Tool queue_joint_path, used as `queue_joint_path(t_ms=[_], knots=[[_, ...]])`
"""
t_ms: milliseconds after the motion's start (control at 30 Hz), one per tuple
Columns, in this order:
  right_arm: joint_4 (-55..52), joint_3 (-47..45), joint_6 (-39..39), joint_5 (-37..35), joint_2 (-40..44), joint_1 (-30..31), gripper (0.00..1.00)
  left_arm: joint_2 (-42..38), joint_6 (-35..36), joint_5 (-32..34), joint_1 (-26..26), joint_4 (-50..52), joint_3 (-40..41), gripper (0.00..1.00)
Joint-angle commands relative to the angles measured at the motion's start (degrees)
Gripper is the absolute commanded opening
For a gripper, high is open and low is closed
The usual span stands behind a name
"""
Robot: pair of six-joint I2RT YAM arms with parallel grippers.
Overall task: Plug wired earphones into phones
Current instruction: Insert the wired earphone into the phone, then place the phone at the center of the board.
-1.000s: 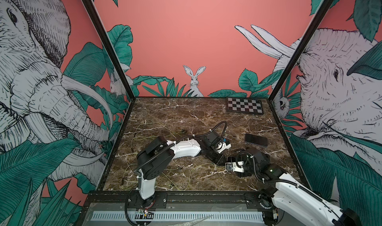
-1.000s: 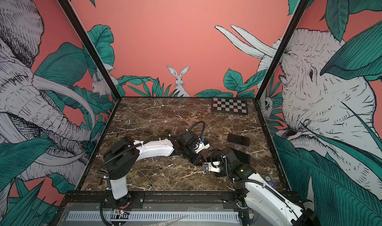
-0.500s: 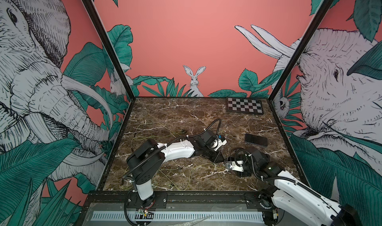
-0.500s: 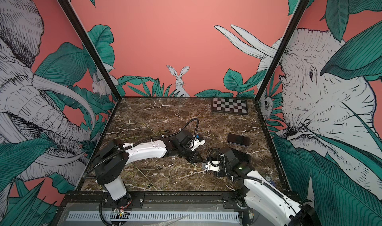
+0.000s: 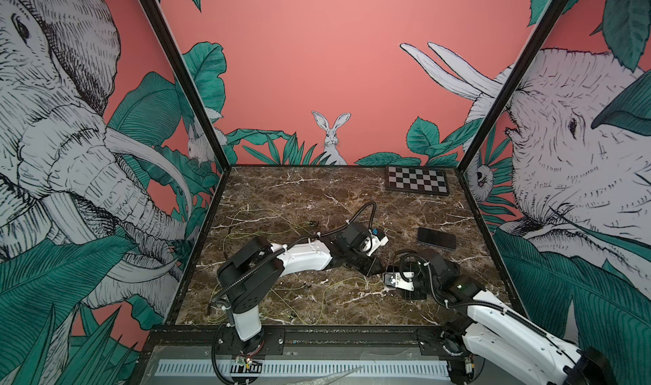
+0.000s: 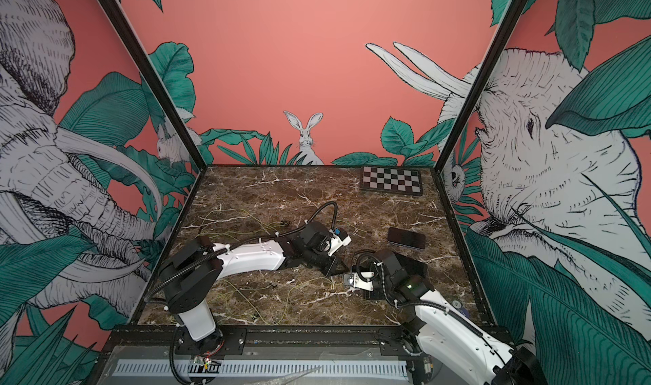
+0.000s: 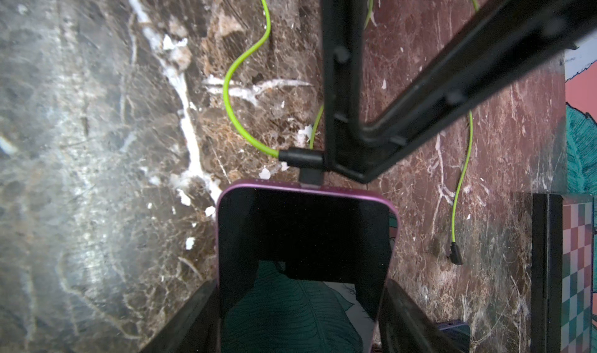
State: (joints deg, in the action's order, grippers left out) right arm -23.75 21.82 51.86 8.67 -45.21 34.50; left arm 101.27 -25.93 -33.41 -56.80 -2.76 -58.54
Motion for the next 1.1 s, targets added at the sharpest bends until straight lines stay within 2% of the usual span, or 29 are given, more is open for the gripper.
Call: queue_joint_path(t_ms=[0,133,233,400,533,733,933,1033,1067], knots=[[3.17,1.51,-0.7,1.78,0.83,0.31,0.66,0.46,-1.02,-2.21,0.02,-2.19,1.25,0.02],[2.97,1.54,-0.97,2.01,0.74,0.33,0.66,0.15,-1.49,-2.45,0.02,-2.63,0.95,0.02],[-0.25,1.76,0.08,1.35,-0.07,0.32,0.66,-2.34,0.72,2.4,0.26,1.18,0.92,0.06],[-11.4,4.53,2.79,-0.1,-3.68,0.3,0.67,-8.31,2.2,7.89,1.44,3.4,2.08,0.2],[-18.61,6.19,3.6,-1.62,-7.17,0.32,0.68,-12.65,2.51,12.06,2.84,4.27,4.0,0.27],[-21.52,5.09,5.51,-7.13,-9.75,-0.05,0.73,-17.28,4.17,16.85,4.67,5.57,6.67,0.35],[-19.35,5.56,4.72,-8.56,-11.55,-2.19,0.76,-17.96,5.02,17.76,4.85,6.11,6.72,0.36],[-19.32,6.68,4.34,-9.46,-13.56,-2.53,0.87,-17.48,4.89,18.03,4.85,6.02,6.57,0.36],[-19.32,6.96,4.22,-10.1,-14.03,-2.62,0.93,-17.32,4.81,18.03,4.85,6.02,6.53,0.37]])
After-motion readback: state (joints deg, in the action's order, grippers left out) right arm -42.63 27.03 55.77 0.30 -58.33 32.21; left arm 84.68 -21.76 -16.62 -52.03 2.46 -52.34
